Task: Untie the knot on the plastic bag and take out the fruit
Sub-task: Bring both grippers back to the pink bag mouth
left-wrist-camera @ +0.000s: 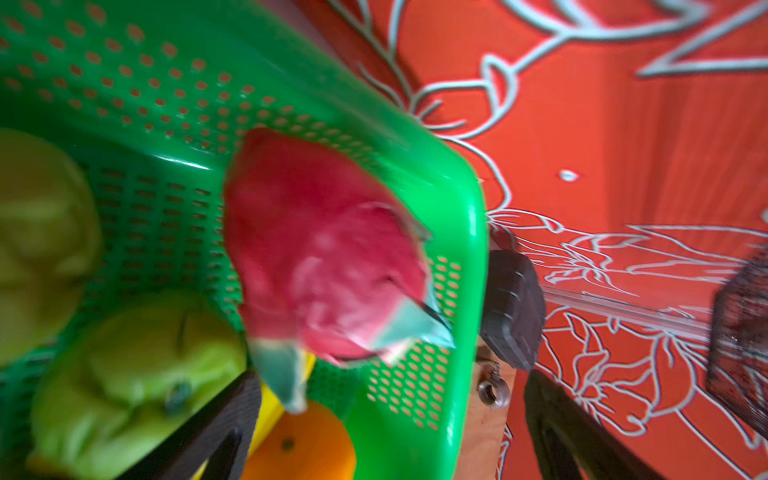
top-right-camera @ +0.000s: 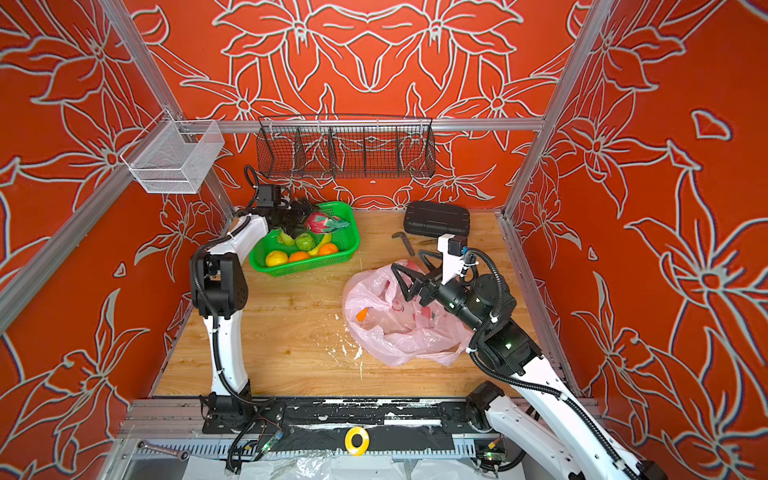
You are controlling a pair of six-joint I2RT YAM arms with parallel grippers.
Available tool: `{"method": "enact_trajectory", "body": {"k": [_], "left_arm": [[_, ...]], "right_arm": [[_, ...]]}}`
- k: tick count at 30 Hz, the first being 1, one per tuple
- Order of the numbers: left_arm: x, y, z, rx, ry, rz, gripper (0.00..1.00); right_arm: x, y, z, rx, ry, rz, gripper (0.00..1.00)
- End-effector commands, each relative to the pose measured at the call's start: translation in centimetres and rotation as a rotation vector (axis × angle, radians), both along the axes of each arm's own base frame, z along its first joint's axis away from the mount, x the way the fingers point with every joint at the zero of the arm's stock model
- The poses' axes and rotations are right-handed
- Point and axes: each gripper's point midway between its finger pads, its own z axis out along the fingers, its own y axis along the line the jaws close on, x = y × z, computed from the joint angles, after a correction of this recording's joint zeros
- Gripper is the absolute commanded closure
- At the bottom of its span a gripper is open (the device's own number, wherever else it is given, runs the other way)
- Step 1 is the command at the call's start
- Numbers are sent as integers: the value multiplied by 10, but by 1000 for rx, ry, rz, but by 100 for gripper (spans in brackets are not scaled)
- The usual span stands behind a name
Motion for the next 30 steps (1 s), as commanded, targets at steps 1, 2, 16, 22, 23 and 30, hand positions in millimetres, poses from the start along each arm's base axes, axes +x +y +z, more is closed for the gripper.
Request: {"method": "enact_trajectory", "body": {"k": [1, 2, 16, 22, 23, 30], "left_arm": [[-15, 0, 62, 13, -137, -16, 2], [-22, -1, 71, 4, -156, -18, 3], [-198, -79, 186, 157, -486, -195, 1], [-263, -144, 179, 401, -571, -442, 0], [-269, -153, 176, 429, -582, -483, 0], [-312, -212, 119, 661, -726, -922, 1]], "right_arm": [[-3, -3, 2, 26, 5, -7, 3], [-3, -4, 2, 27, 7, -8, 3], [9, -7, -71, -147, 316, -72, 12], [9, -5, -118, -212, 507, -77, 19], [8, -5, -124, -214, 525, -77, 20], [7, -24, -173, -223, 664, -195, 29]]}}
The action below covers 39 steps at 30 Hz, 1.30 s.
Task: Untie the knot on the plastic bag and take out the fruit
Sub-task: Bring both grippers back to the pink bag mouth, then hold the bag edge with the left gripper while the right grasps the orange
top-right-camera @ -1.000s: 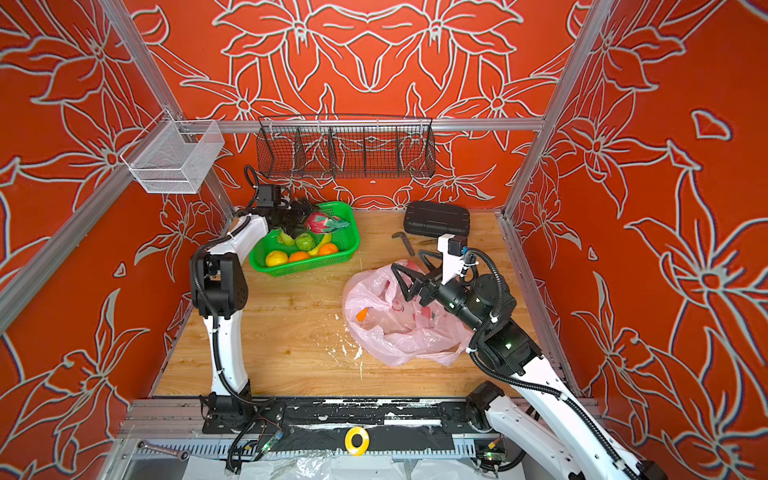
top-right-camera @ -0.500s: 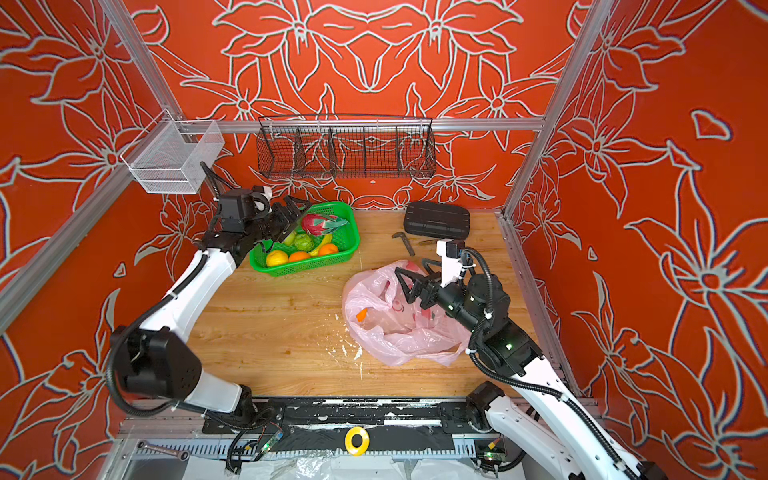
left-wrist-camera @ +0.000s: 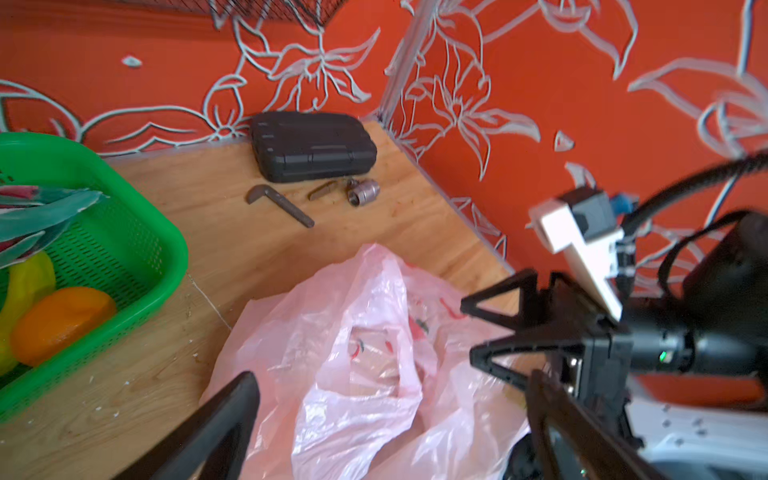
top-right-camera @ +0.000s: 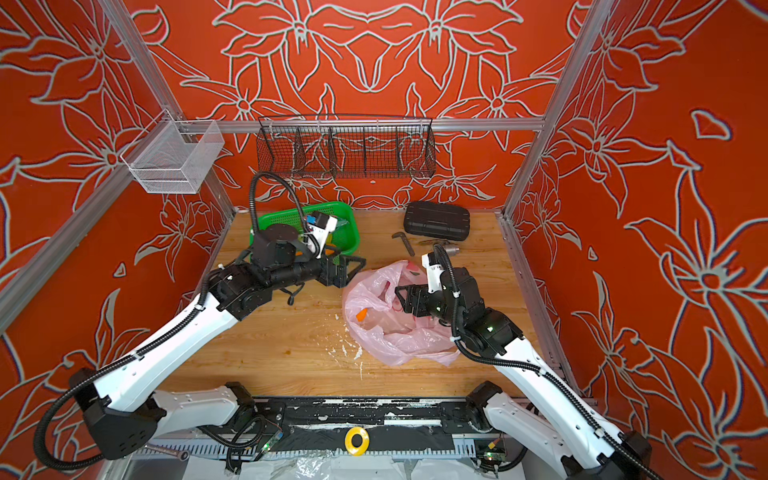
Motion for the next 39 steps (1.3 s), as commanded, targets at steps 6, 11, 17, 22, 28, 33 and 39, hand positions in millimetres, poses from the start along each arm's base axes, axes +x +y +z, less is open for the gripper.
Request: {"method": "enact_trajectory", "body": {"k": [6, 11, 17, 22, 28, 33, 39], "left_arm": [[-28, -38, -87, 565, -251, -319, 1], [-15, -50, -126, 742, -224, -360, 0], [27, -34, -160, 949, -188, -163, 4], [44, -26, -152, 880, -151, 7, 37], [47, -16, -131, 588, -72, 96, 67], [44, -10, -120, 372, -35, 110, 82], [47, -3, -112, 241, -6, 116, 85]], "right_arm": [[-9, -16, -50, -15, 147, -109, 31], [-12, -4, -57, 40, 184, -66, 34], [-17, 4, -72, 53, 250, -35, 37], [-21, 22, -75, 68, 242, 38, 38], [-34, 50, -93, -20, 196, 119, 38], [-57, 85, -122, -22, 199, 230, 39], [-87, 111, -170, -168, 273, 343, 38]]}}
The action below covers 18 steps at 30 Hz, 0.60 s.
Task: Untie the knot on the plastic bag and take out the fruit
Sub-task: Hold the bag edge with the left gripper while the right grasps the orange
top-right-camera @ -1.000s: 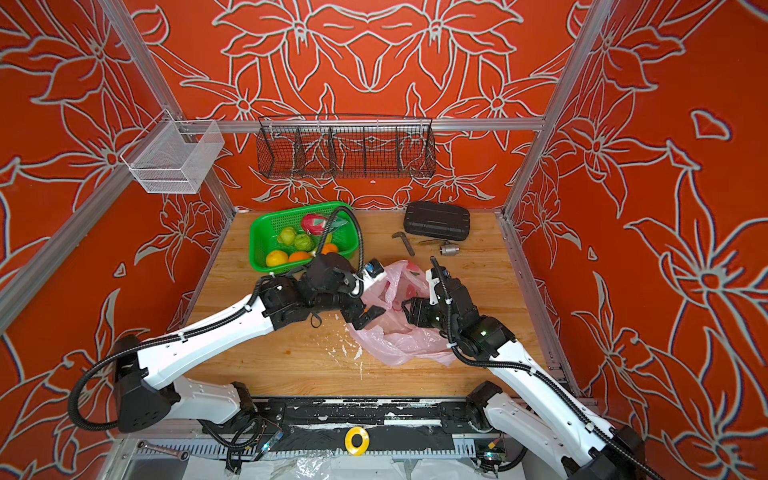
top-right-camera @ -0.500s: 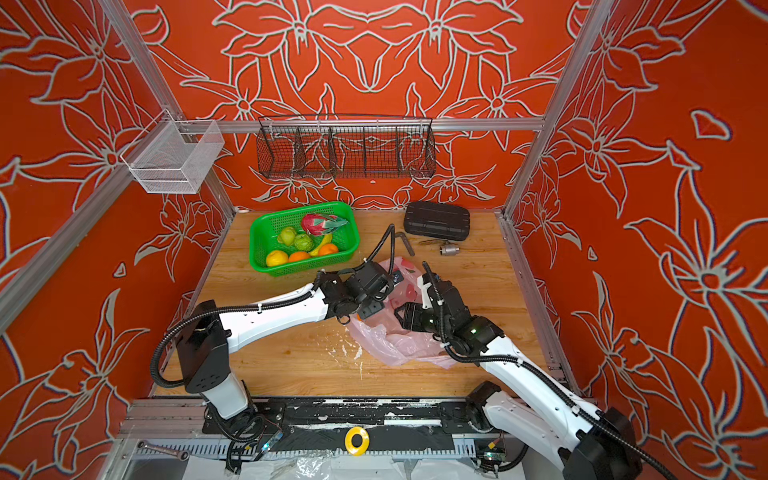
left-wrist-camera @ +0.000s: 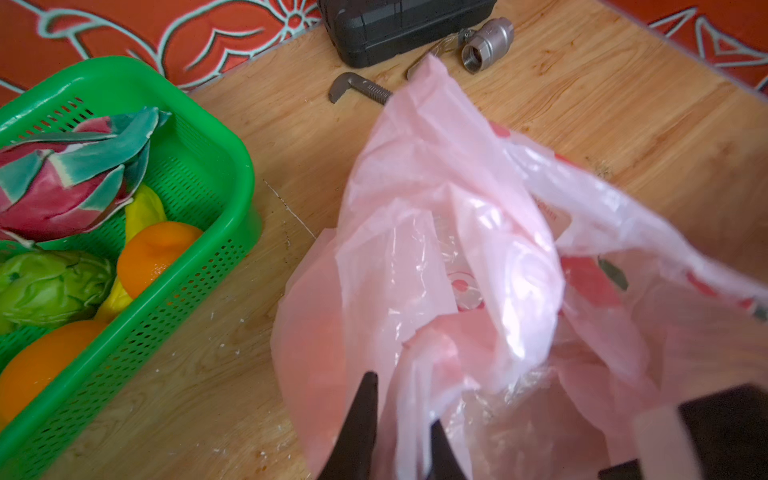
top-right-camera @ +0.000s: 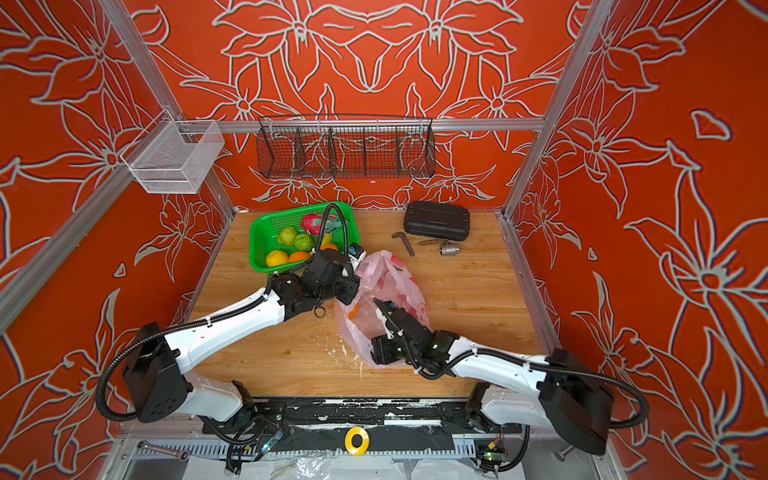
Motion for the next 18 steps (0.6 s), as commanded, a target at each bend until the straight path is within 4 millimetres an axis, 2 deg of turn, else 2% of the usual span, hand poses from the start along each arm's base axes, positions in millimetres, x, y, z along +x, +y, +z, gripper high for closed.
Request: {"method": "enact_trajectory", "body": {"k": [1, 4, 7, 8, 11, 12, 14, 18], "left_arm": [[1, -11, 20, -156, -1, -21, 85], [2, -8, 24, -204, 4, -11, 85], [4, 5, 22, -216, 24, 52, 85], [2, 9, 23, -223, 38, 69, 80], [-11, 16, 32, -260, 70, 63, 37], [-18, 17, 37, -279, 75, 51, 28], [-30, 18, 48, -321, 80, 26, 21], [-49, 32, 62, -381, 78, 45, 20]], "right_arm": [[-5, 17, -12, -24, -12, 36, 38], [-10, 29, -18, -32, 7, 64, 38], [-3, 27, -13, -44, -15, 23, 35], [1, 25, -8, -49, -33, 4, 33], [15, 16, 12, -57, -98, -70, 27], [21, 13, 21, -53, -127, -99, 25], [32, 8, 37, -45, -186, -152, 21], [55, -1, 69, -26, -292, -244, 17]]}}
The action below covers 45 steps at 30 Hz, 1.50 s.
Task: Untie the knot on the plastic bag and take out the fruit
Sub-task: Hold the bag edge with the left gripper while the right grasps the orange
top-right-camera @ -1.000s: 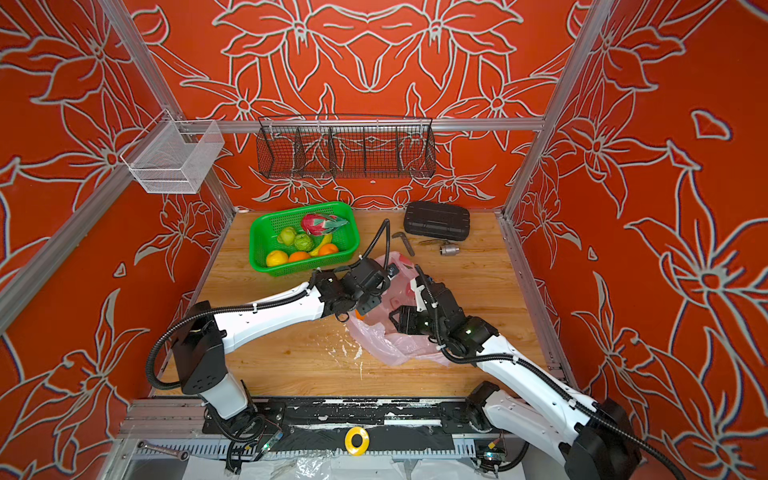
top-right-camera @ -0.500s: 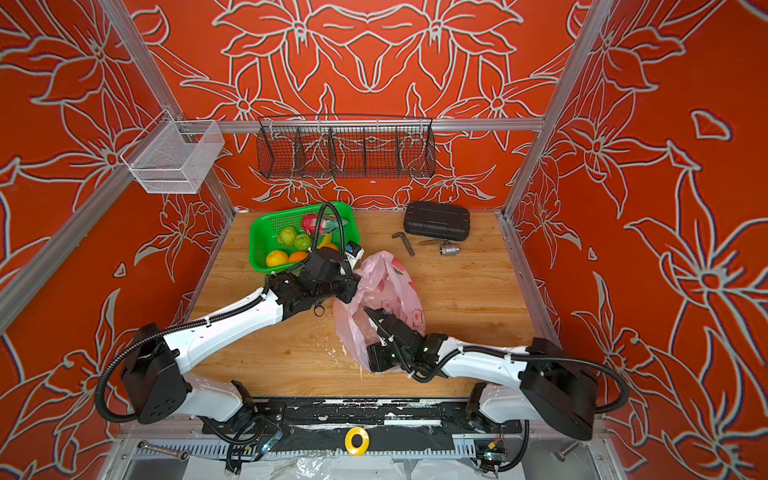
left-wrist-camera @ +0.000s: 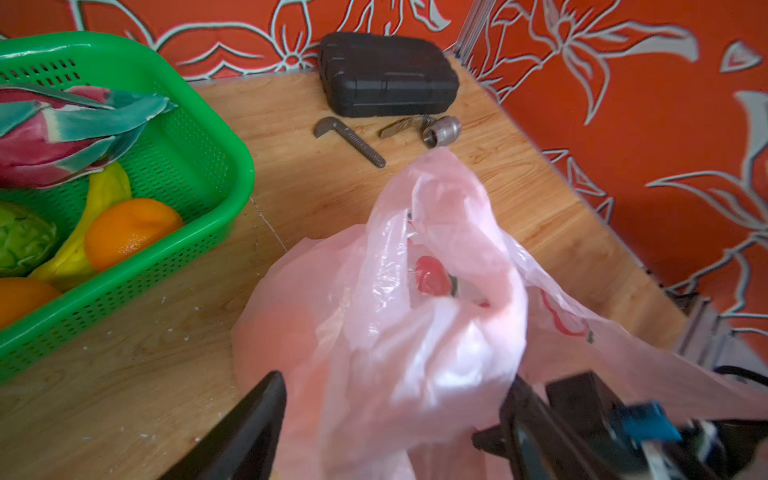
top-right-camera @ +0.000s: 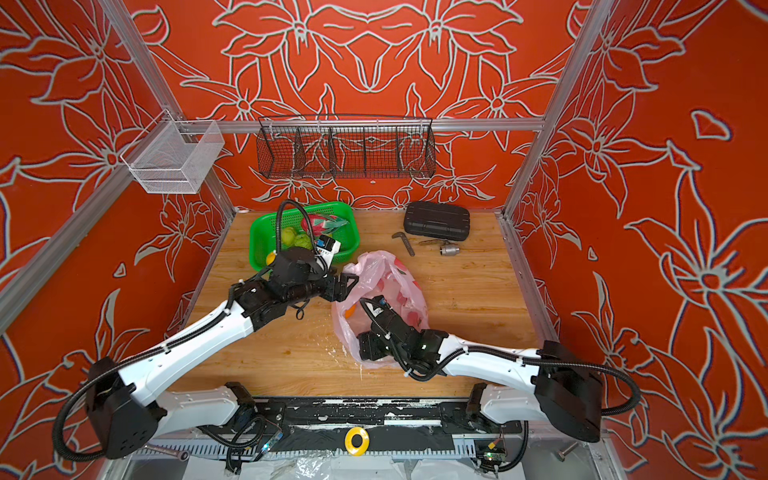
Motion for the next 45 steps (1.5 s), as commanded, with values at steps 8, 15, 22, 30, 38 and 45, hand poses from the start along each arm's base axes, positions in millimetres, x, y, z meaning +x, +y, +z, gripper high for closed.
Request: {"method": "enact_trajectory", "body": {"k": [8, 15, 22, 30, 38, 45], "left_arm": [[-21, 57, -3, -165, 133, 192, 20], [-4, 93, -59, -269, 331, 370, 16], [10, 82, -116, -283, 522, 353, 5], [37, 76, -153, -307, 597, 338, 5], [40, 70, -183, -351, 723, 302, 52], [31, 72, -199, -348, 763, 313, 93]], "right_arm": [[64, -10, 22, 72, -81, -213, 26], [79, 20, 6, 234, 22, -178, 28], [101, 44, -3, 361, 74, -181, 30], [113, 60, -9, 420, 73, -181, 16], [122, 77, -17, 464, 110, -165, 13], [125, 88, -39, 431, 165, -148, 13]]}}
